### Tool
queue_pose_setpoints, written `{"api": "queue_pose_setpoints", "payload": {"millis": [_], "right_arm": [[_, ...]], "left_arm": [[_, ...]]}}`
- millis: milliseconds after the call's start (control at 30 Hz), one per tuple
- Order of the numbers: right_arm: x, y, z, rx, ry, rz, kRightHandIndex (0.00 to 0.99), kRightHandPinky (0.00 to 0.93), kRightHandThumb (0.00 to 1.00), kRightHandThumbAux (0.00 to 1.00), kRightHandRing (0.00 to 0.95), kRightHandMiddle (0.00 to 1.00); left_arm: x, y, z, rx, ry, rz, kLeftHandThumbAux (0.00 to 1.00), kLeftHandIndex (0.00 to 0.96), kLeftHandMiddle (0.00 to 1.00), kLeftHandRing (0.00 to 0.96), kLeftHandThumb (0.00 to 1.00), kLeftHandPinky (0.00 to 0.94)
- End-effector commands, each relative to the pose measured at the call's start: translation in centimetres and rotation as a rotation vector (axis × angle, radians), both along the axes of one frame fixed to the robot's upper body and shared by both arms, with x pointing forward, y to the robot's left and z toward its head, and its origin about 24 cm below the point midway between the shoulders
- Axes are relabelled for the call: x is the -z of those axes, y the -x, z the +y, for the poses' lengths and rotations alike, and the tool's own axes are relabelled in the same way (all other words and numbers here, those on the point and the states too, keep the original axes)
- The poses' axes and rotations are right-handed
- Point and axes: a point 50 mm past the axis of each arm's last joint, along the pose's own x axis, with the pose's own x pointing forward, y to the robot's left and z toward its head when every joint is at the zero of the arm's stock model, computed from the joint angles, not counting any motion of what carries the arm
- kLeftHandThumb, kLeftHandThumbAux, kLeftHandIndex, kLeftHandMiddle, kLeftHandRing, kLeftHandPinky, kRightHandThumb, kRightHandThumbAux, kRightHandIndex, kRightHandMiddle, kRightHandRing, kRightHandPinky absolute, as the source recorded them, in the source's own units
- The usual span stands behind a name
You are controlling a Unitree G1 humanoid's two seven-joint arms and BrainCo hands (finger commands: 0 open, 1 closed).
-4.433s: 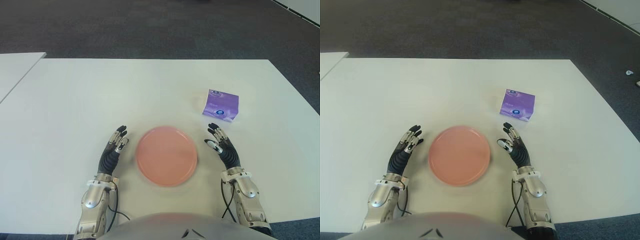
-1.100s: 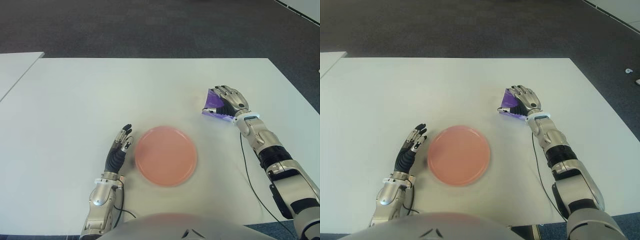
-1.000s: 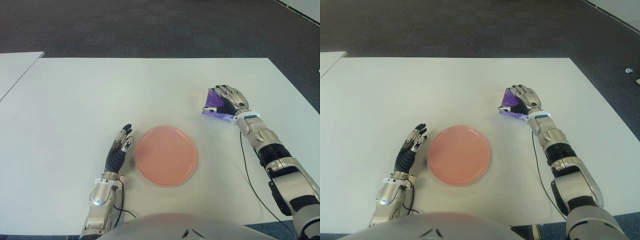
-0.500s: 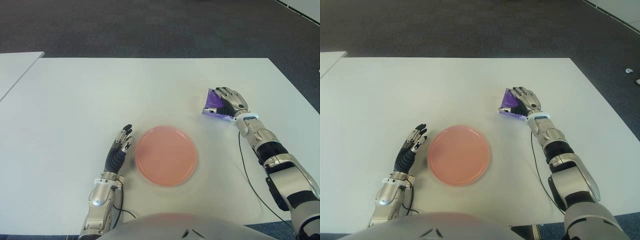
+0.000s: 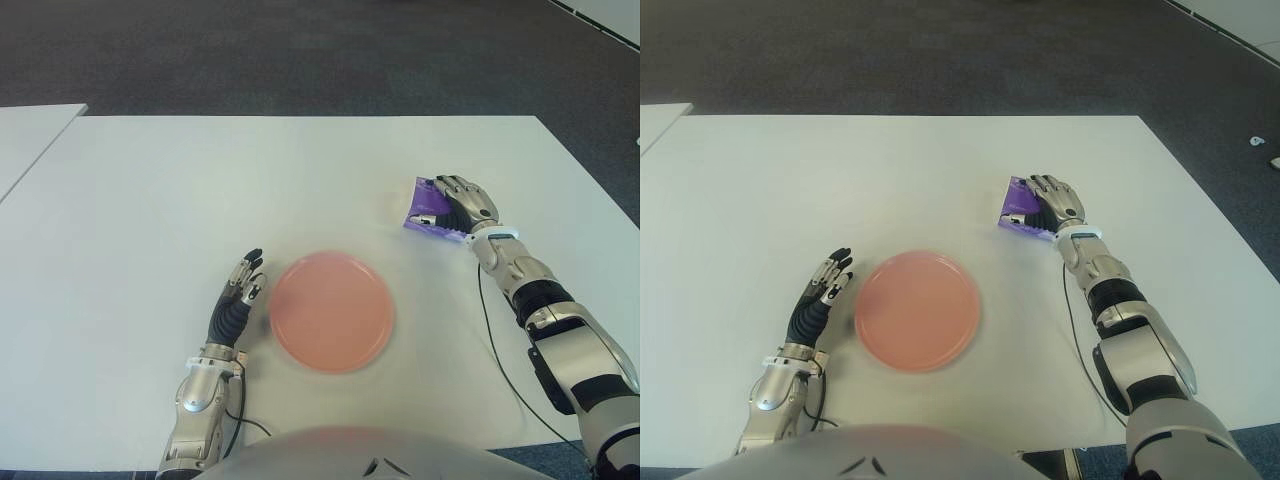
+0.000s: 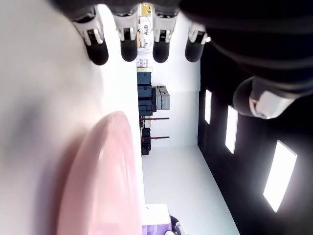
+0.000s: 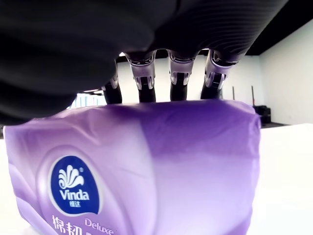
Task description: Put the tissue paper into the plate.
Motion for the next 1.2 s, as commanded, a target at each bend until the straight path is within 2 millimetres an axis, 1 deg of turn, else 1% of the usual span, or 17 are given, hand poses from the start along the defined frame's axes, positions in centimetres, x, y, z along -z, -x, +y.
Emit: {"api": "queue_pose_setpoints", "payload": {"millis": [33, 333, 533, 633, 767, 833, 1000, 1133, 1200], "right_arm": [[0.0, -0.2, 0.3, -0.003, -0.02, 0.01, 0.0, 0.0, 0.249, 0.204, 0.0, 0.0], [0.5, -0.2, 0.5, 0.006, -0.036, 0.029, 0.0, 0.0, 0.256, 0.194, 0.0, 0.0], [2.0, 0.3, 1.5, 0.0, -0.052, 0.055, 0.0, 0.0, 0.264, 0.191, 0.0, 0.0], [2.3, 0.4, 1.5, 0.002, -0.06, 0.061, 0.0, 0.0, 0.275, 0.197, 0.0, 0.0], [3.1, 0.9, 1.7, 0.008, -0.066, 0.082, 0.0, 0.0, 0.288, 0.217, 0.0, 0.0], [3.7, 1.2, 1.8, 0.008, -0.067, 0.091, 0.0, 0.0, 0.291, 0.223, 0.0, 0.0], [6.4, 2.7, 2.4, 0.021, -0.053, 0.148, 0.0, 0.0, 0.286, 0.241, 0.0, 0.0], [6.9, 3.0, 3.0, 0.003, -0.07, 0.184, 0.0, 0.0, 0.256, 0.257, 0.0, 0.0], [7.7, 3.5, 3.7, -0.003, -0.086, 0.218, 0.0, 0.0, 0.247, 0.265, 0.0, 0.0]], "left_arm": [[0.7, 0.4, 0.4, -0.015, -0.006, 0.052, 0.352, 0.0, 0.0, 0.0, 0.0, 0.0], [0.7, 0.3, 0.4, -0.013, -0.011, 0.051, 0.352, 0.0, 0.0, 0.0, 0.0, 0.0], [0.6, 0.3, 0.5, -0.01, -0.016, 0.042, 0.351, 0.0, 0.0, 0.0, 0.0, 0.0], [0.5, 0.3, 0.5, -0.012, -0.019, 0.039, 0.35, 0.0, 0.0, 0.0, 0.0, 0.0], [0.4, 0.4, 0.5, -0.017, -0.011, 0.031, 0.351, 0.0, 0.0, 0.0, 0.0, 0.0], [0.3, 0.5, 0.5, -0.016, -0.009, 0.029, 0.352, 0.0, 0.0, 0.0, 0.0, 0.0], [0.2, 0.6, 0.4, -0.017, -0.005, 0.027, 0.356, 0.0, 0.0, 0.0, 0.0, 0.0], [0.2, 0.7, 0.6, -0.026, -0.003, 0.025, 0.358, 0.0, 0.0, 0.0, 0.0, 0.0], [0.2, 0.7, 0.6, -0.029, -0.006, 0.023, 0.357, 0.0, 0.0, 0.0, 0.0, 0.0]]}}
